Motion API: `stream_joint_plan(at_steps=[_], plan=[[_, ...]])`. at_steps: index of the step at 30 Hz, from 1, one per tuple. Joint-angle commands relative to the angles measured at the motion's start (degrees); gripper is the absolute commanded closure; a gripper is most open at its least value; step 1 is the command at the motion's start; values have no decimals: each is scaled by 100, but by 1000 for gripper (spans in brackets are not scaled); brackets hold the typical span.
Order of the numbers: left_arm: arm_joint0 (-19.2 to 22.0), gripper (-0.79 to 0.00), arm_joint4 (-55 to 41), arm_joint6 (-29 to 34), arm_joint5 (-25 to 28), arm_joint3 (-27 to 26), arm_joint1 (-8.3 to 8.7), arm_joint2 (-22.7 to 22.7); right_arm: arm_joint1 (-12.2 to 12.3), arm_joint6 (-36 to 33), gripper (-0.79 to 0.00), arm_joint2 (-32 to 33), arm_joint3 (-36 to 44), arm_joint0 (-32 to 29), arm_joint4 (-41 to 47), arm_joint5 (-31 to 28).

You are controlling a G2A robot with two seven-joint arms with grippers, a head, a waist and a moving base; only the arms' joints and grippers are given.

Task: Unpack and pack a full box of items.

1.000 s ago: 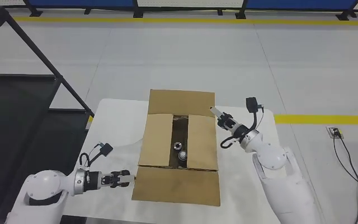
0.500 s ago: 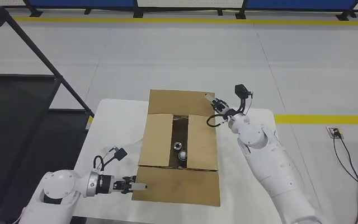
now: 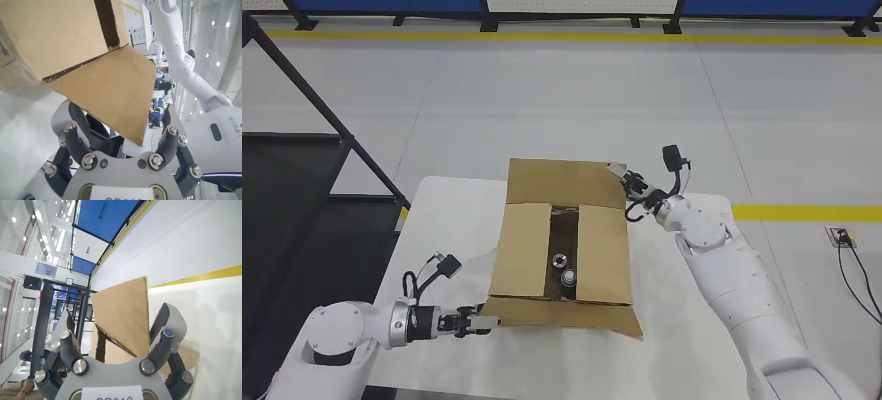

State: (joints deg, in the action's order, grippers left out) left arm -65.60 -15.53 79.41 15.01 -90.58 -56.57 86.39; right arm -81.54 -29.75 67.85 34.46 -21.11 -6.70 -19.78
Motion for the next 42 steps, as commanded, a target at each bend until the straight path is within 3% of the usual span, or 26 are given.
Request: stream_joint_plan(at_steps=[1, 8, 14, 22, 28, 34, 42], plan=[[1, -785, -169, -92, -70, -26, 5, 22, 23, -198, -785, 72, 14, -11, 142, -147], [22, -785, -282, -827, -296, -182, 15, 112, 153, -820, -785, 389, 451, -206, 607, -527], [40, -785, -193, -1647, -477, -338, -2, 71, 301, -1380, -785, 625, 1504, -624, 748, -414], [122, -785, -10, -2481, -678, -549, -38, -129, 493, -2212, -785, 807, 3332, -1248, 564, 944], [300, -785, 367, -2997, -808, -531, -74, -402, 580, -2737, -785, 716, 4247, -1441, 252, 2172], [446, -785, 627, -3223, -817, -456, -102, -631, 586, -2850, -785, 400, 4325, -1279, -47, 3194], [564, -785, 910, -3621, -843, -418, -132, -779, 542, -3098, -785, 138, 3767, -986, 388, 3655]])
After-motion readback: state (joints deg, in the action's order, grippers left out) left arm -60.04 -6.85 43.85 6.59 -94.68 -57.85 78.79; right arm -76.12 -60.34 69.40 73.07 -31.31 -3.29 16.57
